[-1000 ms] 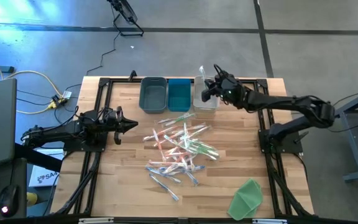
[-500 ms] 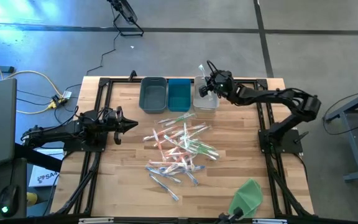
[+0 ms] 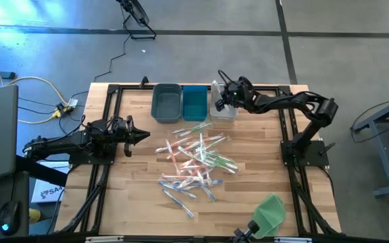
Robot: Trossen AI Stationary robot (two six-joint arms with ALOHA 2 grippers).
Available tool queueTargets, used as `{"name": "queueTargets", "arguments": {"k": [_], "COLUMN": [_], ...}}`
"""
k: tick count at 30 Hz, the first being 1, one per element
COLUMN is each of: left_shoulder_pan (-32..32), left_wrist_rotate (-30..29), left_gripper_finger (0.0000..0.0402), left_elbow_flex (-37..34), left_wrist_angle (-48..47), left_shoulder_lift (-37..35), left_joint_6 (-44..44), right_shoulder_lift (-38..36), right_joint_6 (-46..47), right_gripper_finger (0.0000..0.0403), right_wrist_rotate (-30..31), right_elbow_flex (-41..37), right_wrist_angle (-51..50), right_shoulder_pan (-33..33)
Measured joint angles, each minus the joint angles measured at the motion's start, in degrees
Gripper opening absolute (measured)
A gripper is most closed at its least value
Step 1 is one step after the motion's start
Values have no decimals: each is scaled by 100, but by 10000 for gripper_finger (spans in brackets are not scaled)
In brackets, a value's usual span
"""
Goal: Pick & Place Toothbrushes
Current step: Put the green toothbrush into the white bin
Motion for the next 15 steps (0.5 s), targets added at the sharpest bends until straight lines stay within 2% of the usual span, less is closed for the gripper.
{"name": "queueTargets", "arguments": {"k": [12,15], "left_shoulder_pan": [2,0], "left_wrist_rotate": [-2,-2], "left_gripper_finger": [19,19], "left_elbow_flex": [0,0], "left_wrist_angle": [2,9], "left_shoulder_lift": [0,0], "left_joint_6": [2,2], "right_shoulder_lift": [0,0], "right_joint_6": [-129,-114], "right_gripper_finger": [3,2], "right_wrist_rotate": [-3,-159], "right_elbow_flex": [0,0], "right_wrist_angle": [-80,-81], "right_shoulder_pan": [-11,-11]}}
